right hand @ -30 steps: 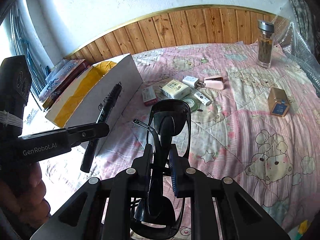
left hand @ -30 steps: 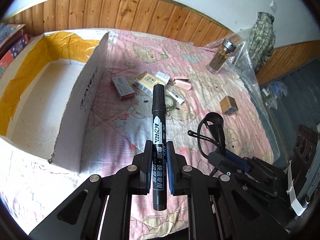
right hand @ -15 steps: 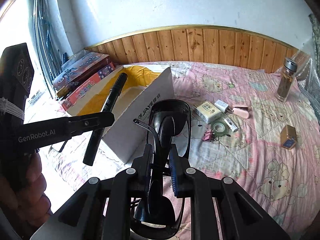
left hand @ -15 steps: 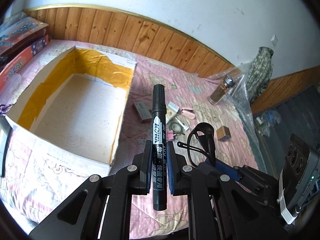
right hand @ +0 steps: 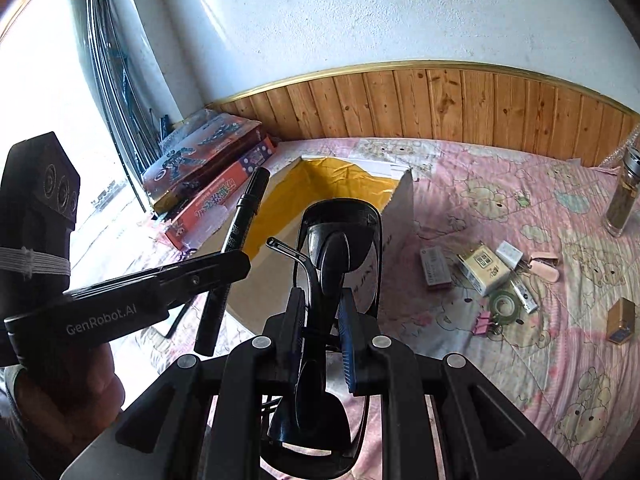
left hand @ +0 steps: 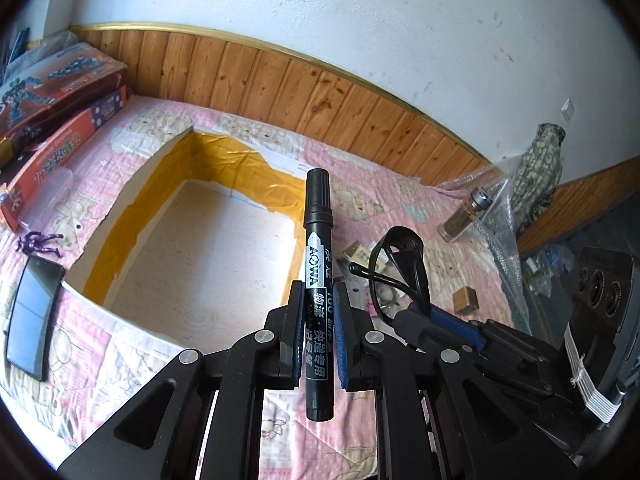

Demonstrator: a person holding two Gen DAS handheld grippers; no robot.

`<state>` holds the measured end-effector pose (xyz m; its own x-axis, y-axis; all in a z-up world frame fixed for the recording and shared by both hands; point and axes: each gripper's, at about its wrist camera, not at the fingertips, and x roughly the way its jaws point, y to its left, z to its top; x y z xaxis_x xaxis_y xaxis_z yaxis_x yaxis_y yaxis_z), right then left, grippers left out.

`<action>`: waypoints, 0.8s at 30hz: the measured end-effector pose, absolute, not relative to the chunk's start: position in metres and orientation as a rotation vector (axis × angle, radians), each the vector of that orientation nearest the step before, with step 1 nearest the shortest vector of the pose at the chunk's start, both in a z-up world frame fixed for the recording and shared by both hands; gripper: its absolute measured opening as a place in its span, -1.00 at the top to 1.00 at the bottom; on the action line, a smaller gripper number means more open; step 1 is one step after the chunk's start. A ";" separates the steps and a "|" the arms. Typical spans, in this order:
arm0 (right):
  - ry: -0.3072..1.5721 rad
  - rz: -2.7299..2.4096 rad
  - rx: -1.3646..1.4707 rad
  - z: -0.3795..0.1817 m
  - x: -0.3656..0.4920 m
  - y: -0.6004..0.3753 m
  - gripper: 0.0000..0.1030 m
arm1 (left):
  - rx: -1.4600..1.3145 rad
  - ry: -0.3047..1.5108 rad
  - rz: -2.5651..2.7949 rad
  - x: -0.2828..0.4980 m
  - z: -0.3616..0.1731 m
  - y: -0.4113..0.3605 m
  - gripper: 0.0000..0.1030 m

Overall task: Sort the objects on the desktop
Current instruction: 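Carry the marker and glasses with both tools over the cardboard box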

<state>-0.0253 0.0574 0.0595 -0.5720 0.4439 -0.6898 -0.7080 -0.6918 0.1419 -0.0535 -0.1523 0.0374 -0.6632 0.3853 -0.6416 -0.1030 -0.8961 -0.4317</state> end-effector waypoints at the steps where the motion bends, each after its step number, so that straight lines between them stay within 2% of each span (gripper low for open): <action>1: 0.536 2.260 -0.839 0.062 -0.030 0.058 0.65 | -1.113 -0.539 2.596 -0.055 0.040 -0.156 0.76; 12: 0.621 2.305 -0.875 0.073 -0.072 0.082 0.65 | -1.090 -0.613 2.651 -0.063 0.063 -0.186 0.76; 24: 0.645 2.295 -0.877 0.095 -0.101 0.105 0.65 | -1.072 -0.562 2.713 -0.087 0.090 -0.196 0.76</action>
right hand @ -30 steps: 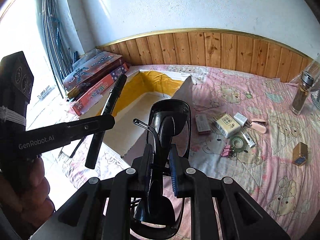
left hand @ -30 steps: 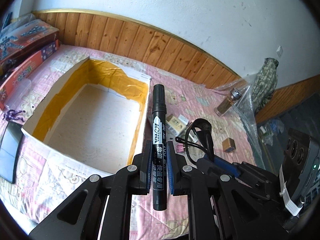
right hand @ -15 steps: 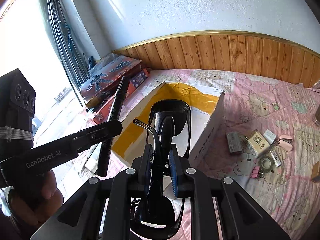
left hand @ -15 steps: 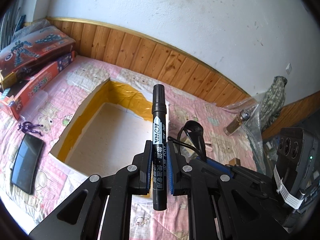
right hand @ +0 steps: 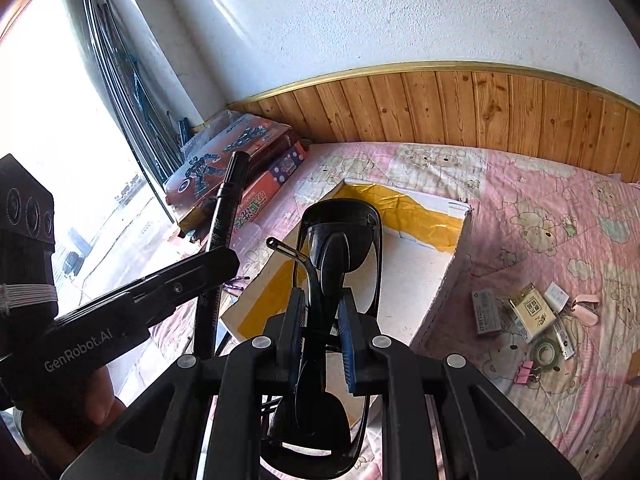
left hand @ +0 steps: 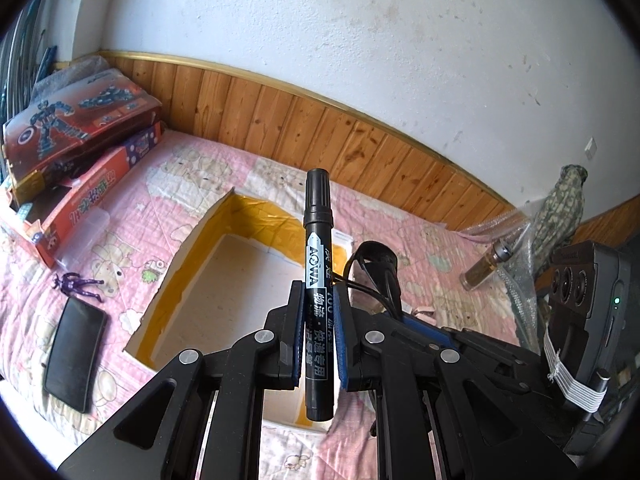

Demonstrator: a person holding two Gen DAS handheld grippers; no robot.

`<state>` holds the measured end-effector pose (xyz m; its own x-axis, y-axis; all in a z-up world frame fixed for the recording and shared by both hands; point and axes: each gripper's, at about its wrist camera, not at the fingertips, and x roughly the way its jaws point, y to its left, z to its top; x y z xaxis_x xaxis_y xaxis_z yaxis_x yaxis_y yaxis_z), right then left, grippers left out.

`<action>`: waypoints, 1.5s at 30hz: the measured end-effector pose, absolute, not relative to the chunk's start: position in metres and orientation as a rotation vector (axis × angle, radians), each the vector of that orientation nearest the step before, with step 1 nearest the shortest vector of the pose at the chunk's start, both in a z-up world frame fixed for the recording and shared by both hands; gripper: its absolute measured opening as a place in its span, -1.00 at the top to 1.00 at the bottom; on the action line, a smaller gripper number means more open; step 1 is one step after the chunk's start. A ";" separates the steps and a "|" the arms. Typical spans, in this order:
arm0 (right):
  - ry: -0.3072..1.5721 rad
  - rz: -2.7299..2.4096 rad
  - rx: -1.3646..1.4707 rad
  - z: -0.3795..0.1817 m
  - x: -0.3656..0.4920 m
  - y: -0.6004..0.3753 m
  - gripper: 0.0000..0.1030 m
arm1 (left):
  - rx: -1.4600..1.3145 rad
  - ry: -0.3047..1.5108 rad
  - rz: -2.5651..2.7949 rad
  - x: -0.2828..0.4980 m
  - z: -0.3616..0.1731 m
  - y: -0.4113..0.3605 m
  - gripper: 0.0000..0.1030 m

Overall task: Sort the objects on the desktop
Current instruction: 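Carry the marker and glasses with both tools over the cardboard box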

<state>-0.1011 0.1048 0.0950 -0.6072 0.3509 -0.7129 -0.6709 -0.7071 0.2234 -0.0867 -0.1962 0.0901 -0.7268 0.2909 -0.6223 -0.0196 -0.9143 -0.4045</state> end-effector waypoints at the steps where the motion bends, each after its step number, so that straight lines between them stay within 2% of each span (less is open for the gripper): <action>1: 0.647 2.291 -0.881 0.095 -0.103 0.106 0.65 | -1.074 -0.560 2.719 -0.089 0.091 -0.197 0.76; 10: 0.663 2.282 -0.905 0.081 -0.125 0.121 0.65 | -1.115 -0.576 2.739 -0.107 0.080 -0.218 0.76; 24: 0.654 2.280 -0.996 0.050 -0.172 0.161 0.65 | -1.330 -0.595 2.640 -0.166 0.027 -0.228 0.76; 32: 0.597 2.203 -1.091 0.021 -0.186 0.190 0.65 | -1.507 -0.508 2.566 -0.201 -0.007 -0.216 0.76; 45: 0.611 2.084 -1.237 -0.027 -0.191 0.245 0.65 | -1.728 -0.382 2.460 -0.261 -0.057 -0.194 0.76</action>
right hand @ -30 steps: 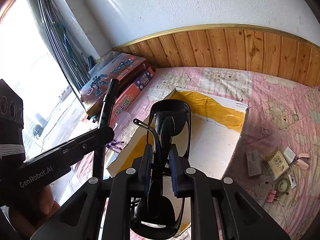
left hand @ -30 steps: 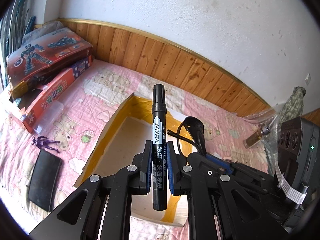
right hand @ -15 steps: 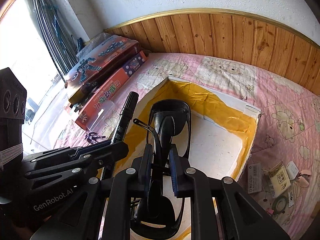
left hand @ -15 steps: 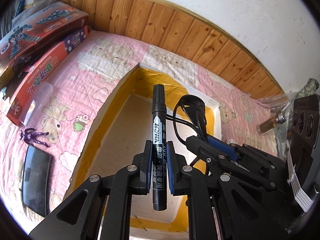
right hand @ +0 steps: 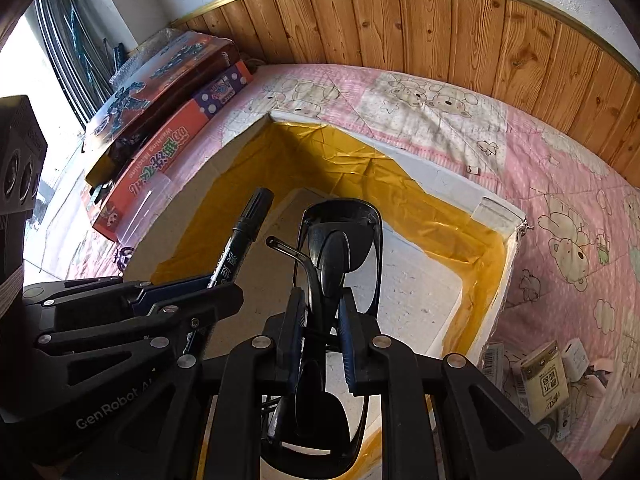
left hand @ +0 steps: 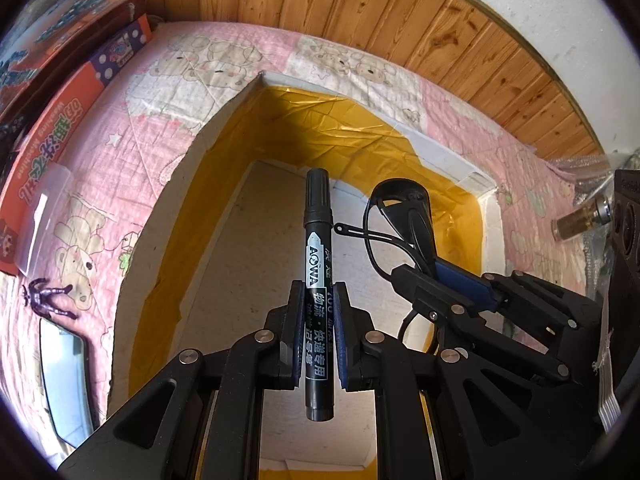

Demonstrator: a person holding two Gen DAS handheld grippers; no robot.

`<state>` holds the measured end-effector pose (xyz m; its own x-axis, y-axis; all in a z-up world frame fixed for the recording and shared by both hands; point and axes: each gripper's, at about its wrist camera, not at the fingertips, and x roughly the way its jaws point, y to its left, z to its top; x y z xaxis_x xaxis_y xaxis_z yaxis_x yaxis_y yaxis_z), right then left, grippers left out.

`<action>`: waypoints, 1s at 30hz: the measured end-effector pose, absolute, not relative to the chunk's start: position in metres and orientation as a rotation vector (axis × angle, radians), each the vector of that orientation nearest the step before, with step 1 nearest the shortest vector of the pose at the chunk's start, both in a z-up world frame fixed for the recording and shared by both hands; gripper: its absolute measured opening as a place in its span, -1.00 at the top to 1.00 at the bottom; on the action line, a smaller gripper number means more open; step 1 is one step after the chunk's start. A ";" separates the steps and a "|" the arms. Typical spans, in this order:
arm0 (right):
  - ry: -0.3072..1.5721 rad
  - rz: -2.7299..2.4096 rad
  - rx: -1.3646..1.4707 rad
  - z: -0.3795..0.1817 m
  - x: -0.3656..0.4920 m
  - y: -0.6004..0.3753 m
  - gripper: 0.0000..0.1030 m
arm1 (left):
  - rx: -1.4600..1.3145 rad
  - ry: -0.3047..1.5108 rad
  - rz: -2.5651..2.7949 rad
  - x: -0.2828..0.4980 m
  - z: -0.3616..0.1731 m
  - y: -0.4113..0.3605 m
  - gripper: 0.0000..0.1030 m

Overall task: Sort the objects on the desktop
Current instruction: 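Carry the marker and glasses with both tools over the cardboard box, then open the left tool to drop the marker while the right tool releases the glasses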

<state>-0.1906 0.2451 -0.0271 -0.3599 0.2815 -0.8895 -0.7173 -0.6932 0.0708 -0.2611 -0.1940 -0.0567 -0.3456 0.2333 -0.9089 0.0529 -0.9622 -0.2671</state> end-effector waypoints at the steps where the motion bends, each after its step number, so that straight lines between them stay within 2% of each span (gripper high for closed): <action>1: 0.609 2.075 -1.250 -0.031 -0.191 0.249 0.65 | -1.742 -0.367 2.457 -0.266 -0.061 -0.192 0.76; 9: 0.603 2.011 -1.321 -0.056 -0.199 0.272 0.64 | -1.823 -0.321 2.439 -0.296 -0.089 -0.189 0.75; 18: 0.622 1.943 -1.374 -0.064 -0.208 0.291 0.61 | -1.801 -0.408 2.387 -0.316 -0.109 -0.194 0.74; 20: 0.628 1.922 -1.374 -0.064 -0.207 0.294 0.58 | -1.811 -0.423 2.389 -0.319 -0.112 -0.196 0.69; 22: 0.625 1.919 -1.365 -0.061 -0.205 0.294 0.50 | -1.833 -0.454 2.386 -0.319 -0.114 -0.200 0.35; 26: 0.636 1.928 -1.342 -0.050 -0.198 0.292 0.31 | -1.828 -0.447 2.404 -0.314 -0.105 -0.205 0.25; 30: 0.599 1.949 -1.366 -0.037 -0.195 0.278 0.13 | -1.835 -0.389 2.421 -0.299 -0.089 -0.204 0.25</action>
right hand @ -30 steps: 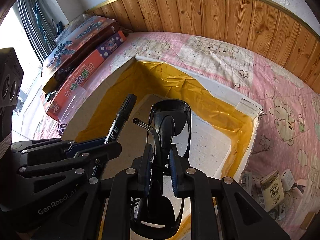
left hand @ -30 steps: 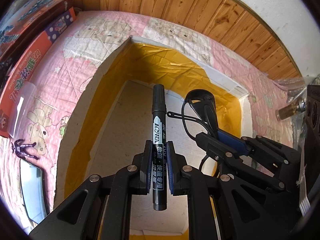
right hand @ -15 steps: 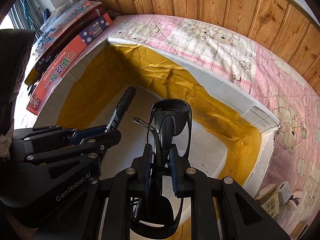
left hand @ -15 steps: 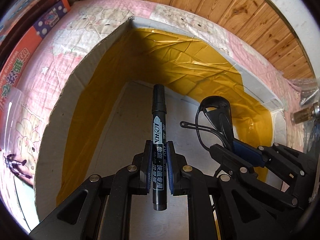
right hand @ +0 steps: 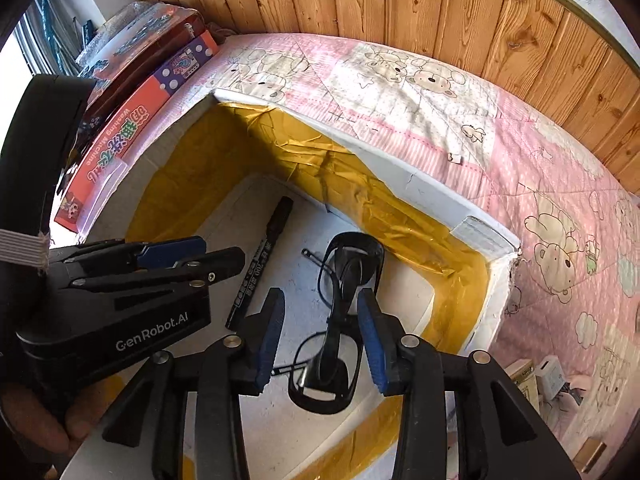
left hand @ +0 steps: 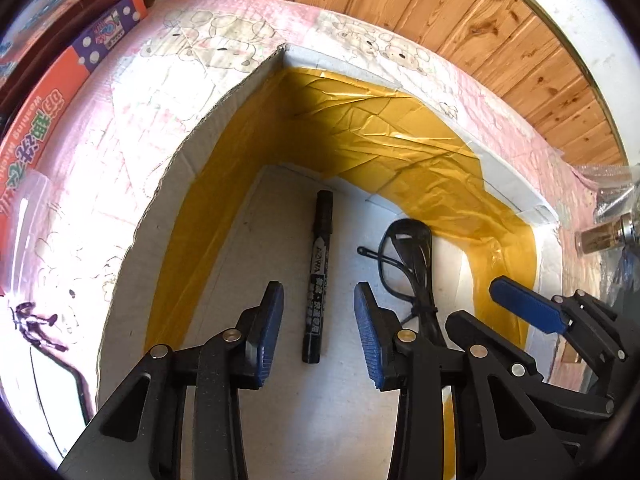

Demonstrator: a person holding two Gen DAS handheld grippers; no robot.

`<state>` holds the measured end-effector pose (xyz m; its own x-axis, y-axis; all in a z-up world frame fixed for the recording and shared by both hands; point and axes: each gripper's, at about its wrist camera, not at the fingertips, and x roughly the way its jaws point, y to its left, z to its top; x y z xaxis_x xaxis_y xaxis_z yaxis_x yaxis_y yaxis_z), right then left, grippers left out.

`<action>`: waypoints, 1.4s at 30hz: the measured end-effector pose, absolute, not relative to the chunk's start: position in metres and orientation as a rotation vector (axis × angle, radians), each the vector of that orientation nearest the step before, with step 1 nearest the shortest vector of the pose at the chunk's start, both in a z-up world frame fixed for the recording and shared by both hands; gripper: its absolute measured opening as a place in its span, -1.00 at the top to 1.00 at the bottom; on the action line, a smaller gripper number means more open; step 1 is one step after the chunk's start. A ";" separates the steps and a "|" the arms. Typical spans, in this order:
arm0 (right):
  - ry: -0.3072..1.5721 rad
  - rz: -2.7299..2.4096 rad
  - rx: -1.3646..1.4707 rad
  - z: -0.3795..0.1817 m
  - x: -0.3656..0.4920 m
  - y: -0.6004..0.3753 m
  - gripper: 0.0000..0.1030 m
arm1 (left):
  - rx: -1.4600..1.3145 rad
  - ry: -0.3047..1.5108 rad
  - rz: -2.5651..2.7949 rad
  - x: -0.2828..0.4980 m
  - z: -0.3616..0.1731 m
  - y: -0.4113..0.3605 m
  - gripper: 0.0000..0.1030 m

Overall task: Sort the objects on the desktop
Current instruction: 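Open the left tool to drop the marker while the right tool releases the glasses, then withdraw both tools from the box toward the remaining items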

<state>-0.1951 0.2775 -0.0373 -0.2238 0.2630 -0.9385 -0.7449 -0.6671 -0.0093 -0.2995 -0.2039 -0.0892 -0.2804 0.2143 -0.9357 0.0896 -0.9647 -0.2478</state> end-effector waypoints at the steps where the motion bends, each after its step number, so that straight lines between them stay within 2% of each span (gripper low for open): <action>1: 0.577 1.948 -1.377 -0.034 -0.194 0.273 0.05 | -1.835 -0.371 2.422 -0.295 -0.086 -0.202 0.25; 5: 0.509 1.973 -1.411 -0.021 -0.187 0.254 -0.09 | -1.818 -0.314 2.424 -0.273 -0.072 -0.198 0.25; 19: 0.392 2.029 -1.413 0.015 -0.158 0.191 -0.14 | -1.757 -0.260 2.450 -0.202 -0.037 -0.178 0.20; 29: 0.390 2.094 -1.320 0.035 -0.127 0.152 -0.18 | -1.700 -0.234 2.474 -0.154 -0.017 -0.166 0.19; 42: 0.417 2.224 -1.094 0.046 -0.084 0.097 -0.18 | -1.482 -0.162 2.622 -0.079 0.013 -0.154 0.20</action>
<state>-0.0842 0.0973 0.0460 -0.4665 0.3894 -0.7942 -0.6507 -0.7593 0.0100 -0.0794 -0.1544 0.0130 -0.5109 0.1614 -0.8443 -0.0563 -0.9864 -0.1545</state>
